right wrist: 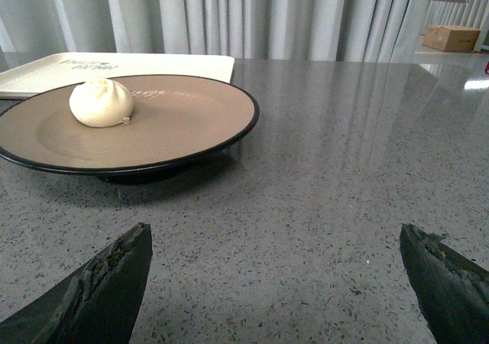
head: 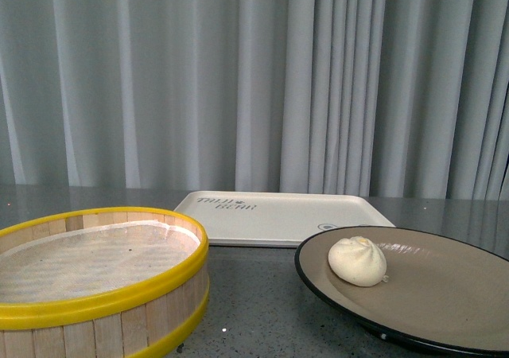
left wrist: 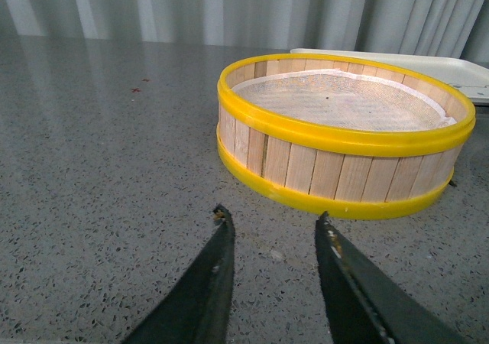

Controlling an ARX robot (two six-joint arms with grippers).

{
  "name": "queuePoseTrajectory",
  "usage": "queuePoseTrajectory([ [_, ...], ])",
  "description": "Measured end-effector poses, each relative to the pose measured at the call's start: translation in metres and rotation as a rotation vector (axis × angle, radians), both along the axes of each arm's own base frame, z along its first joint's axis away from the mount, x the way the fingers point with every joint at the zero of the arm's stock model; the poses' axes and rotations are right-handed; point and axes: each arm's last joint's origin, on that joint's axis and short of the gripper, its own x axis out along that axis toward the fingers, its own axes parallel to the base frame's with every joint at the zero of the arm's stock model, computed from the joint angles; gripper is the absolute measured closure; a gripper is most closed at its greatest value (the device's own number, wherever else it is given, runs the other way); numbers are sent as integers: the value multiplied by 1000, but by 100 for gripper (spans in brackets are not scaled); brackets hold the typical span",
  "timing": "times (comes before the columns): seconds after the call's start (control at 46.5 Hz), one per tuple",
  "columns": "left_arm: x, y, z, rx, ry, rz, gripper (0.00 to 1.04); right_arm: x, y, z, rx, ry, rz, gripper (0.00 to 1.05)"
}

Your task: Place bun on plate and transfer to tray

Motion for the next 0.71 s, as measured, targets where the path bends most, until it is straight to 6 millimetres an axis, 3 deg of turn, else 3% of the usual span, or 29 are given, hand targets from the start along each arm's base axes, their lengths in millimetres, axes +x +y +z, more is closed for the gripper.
queuePoseTrajectory([
  [0.344,0,0,0,1,0,0,5,0,0,0,0,0,0,8],
  [0.602,0,0,0,1,0,0,7,0,0,-1,15,32,-42,8],
  [0.71,0,0,0,1,0,1,7,7,1,13,-45,105,-118,8],
])
